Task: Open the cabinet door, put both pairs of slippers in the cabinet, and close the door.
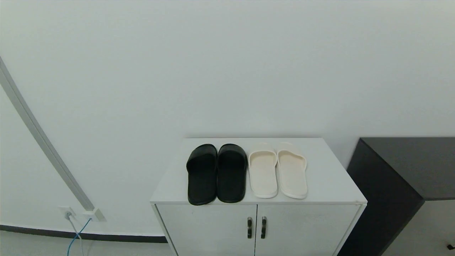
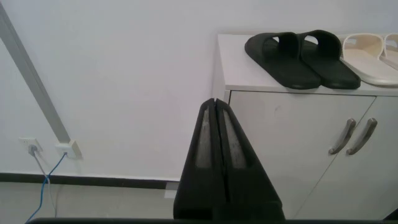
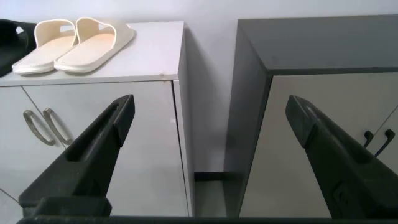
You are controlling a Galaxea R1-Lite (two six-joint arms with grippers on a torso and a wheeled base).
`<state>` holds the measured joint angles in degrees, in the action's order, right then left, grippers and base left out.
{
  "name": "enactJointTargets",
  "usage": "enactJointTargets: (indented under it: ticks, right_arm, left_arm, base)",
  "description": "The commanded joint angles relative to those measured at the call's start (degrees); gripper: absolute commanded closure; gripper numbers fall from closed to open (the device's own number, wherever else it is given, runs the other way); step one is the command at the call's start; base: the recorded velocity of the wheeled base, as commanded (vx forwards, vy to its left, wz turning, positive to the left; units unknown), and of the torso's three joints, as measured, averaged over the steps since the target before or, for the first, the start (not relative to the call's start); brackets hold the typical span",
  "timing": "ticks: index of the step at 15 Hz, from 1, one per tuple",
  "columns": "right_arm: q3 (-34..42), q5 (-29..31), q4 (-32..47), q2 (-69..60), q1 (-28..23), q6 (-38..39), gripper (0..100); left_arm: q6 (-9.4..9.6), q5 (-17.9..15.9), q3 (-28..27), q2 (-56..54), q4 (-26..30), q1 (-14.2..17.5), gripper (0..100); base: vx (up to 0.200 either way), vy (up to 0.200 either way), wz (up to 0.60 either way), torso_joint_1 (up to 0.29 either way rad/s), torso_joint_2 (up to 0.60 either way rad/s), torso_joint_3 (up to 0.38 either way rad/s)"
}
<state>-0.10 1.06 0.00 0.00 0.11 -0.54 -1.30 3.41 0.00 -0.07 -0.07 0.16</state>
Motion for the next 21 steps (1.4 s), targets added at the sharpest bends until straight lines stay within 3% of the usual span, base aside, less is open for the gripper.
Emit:
enactJointTargets:
  ticks: [1,9,10,15,18,21]
  right_arm:
    - [0.01,-0.01,0.00,0.09,0.07,-0.08,0]
    - [-2.54,0.17,-0.35,1.14,0.24,0.71,0]
    - [-8.34,0.17,0.62,5.71,0.86,3.44,0]
    - [-6.67,-9.32,1.49,17.31,1.47,2.29,0]
    - [-9.22,-14.07,-5.54,30.85,1.65,2.29,0]
    - [-13.61,-13.54,-11.07,44.30,7.89,2.82,0]
  left_arm:
    - [-0.10,0.10,0.00,0.07,-0.01,0.02,100]
    - [-0.19,0.19,0.00,0.07,-0.01,0.02,100]
    - [-0.10,0.19,0.00,0.07,-0.01,0.02,100]
    - [-0.01,0.19,0.00,0.07,-0.01,0.02,100]
    - [0.07,0.10,0.00,0.07,-0.01,0.02,100]
    - [0.07,0.01,0.00,0.07,-0.01,0.02,100]
  base:
    - [0.000,0.000,0.00,0.000,0.00,0.000]
    - [0.000,0.000,0.00,0.000,0.00,0.000]
    - [0.000,0.000,0.00,0.000,0.00,0.000]
    - [0.000,0.000,0.00,0.000,0.00,0.000]
    - [0.000,0.000,0.00,0.000,0.00,0.000]
    - [0.000,0.000,0.00,0.000,0.00,0.000]
